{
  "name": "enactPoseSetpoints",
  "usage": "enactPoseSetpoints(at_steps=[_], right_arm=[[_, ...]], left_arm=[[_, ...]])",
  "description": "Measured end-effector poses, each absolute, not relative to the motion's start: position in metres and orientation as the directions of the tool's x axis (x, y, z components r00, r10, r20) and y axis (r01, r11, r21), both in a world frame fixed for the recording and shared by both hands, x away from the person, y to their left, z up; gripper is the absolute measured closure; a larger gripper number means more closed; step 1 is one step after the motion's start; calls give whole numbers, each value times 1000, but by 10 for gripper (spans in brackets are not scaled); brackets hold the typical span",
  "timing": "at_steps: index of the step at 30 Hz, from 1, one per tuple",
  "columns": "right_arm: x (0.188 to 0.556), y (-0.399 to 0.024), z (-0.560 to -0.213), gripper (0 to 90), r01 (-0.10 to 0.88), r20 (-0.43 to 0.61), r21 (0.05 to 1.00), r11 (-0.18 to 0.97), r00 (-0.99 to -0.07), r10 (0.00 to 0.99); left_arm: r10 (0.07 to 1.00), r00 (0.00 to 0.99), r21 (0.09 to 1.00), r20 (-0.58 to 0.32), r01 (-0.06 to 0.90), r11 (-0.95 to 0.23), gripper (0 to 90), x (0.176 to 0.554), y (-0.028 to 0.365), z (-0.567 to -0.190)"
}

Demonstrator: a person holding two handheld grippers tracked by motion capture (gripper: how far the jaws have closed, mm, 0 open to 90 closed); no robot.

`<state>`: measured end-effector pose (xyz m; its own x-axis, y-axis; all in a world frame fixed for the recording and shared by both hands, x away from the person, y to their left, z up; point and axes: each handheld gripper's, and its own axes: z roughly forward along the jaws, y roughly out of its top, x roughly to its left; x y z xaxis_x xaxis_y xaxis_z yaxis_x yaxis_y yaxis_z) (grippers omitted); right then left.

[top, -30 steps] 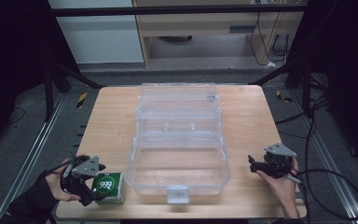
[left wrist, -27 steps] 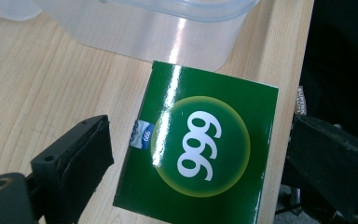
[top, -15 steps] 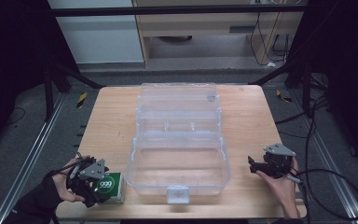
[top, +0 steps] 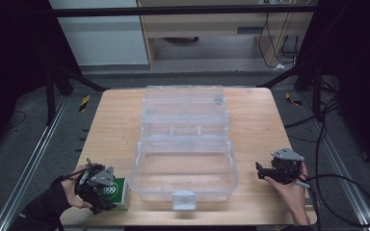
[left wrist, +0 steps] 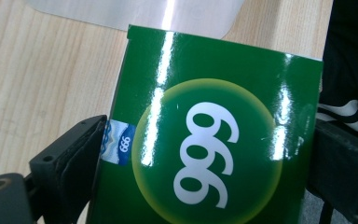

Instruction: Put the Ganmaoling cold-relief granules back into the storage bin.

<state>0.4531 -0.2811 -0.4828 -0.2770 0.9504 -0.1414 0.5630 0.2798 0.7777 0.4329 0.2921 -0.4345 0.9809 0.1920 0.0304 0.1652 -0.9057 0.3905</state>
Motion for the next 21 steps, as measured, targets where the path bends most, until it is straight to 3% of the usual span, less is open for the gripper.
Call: enactPoseSetpoints(at_steps=[21], right_arm=[[454, -280, -485, 40, 571, -150, 763, 302, -298, 943]], left_arm=[[186, 982, 355, -15, 179, -918, 137, 436, 290, -441]])
